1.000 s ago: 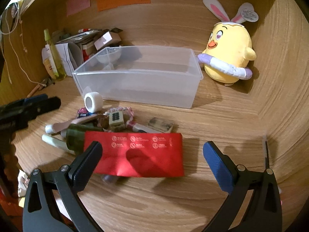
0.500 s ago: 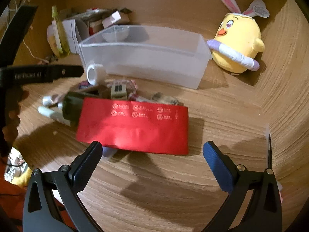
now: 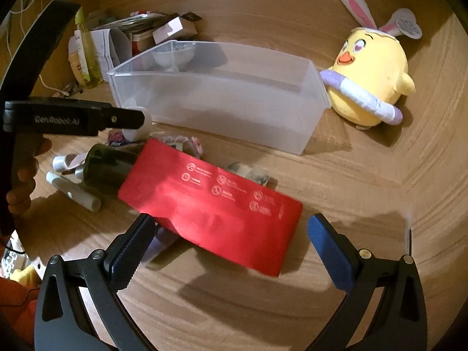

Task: Organize objects
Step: 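Grasp the red pouch with the right tool while the left tool grasps the white tape roll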

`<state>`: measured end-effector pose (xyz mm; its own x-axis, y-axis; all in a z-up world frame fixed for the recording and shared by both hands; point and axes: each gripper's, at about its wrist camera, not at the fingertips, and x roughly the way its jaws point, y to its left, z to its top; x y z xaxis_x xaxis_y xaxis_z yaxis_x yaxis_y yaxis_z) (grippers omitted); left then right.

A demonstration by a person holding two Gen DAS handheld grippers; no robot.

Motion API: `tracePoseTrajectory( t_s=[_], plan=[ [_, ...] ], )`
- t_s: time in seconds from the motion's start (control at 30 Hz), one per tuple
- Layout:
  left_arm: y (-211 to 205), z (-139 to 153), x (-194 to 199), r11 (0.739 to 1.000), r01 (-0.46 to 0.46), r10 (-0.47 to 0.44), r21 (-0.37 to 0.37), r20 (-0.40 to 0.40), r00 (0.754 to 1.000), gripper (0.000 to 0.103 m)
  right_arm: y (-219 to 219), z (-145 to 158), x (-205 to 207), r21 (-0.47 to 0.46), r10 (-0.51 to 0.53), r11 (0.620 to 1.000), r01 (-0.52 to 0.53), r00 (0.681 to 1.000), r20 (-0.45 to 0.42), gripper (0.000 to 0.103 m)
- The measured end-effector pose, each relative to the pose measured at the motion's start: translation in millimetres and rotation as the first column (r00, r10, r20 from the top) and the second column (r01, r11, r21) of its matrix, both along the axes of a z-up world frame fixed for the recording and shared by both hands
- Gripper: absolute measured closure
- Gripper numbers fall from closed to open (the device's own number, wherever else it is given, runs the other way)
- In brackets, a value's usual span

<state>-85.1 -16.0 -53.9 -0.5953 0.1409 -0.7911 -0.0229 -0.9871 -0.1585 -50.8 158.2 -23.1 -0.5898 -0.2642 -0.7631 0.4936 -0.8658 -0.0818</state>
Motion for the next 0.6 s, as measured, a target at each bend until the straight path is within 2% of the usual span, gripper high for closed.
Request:
tracePoseTrajectory(
  t_s=[0.17,0.27,0.33,0.43,0.6],
  plan=[
    [1,-5,-9,1.000,0.007,-0.008,0.012,0.017,1.000,0.040,-7,2,-11,0.025,0.033,0.999,-0.033,0.999,0.006,0.000],
    [0,-8,-13,1.000,0.007,-0.007,0.019,0.024,1.000,0.052,-11,2,-17,0.042,0.053,0.998,-0.054,0.999,0.008,0.000],
    [1,-10,-13,0.999,0.019,-0.020,0.031,0.031,0.999,0.063,-14,0,-21,0.058,0.052,0.997,-0.053,0.999,0.008,0.000],
    [3,-10,-9,0.999,0.034,-0.035,0.017,0.019,0.999,0.065,-13,-1,-29,0.038,0.048,0.998,-0.049,0.998,0.035,0.000],
    [8,-1,1,0.998,0.047,-0.049,-0.042,-0.044,0.998,0.065,-6,-3,-38,-0.022,0.023,1.000,-0.021,0.997,0.073,0.000]
  ],
)
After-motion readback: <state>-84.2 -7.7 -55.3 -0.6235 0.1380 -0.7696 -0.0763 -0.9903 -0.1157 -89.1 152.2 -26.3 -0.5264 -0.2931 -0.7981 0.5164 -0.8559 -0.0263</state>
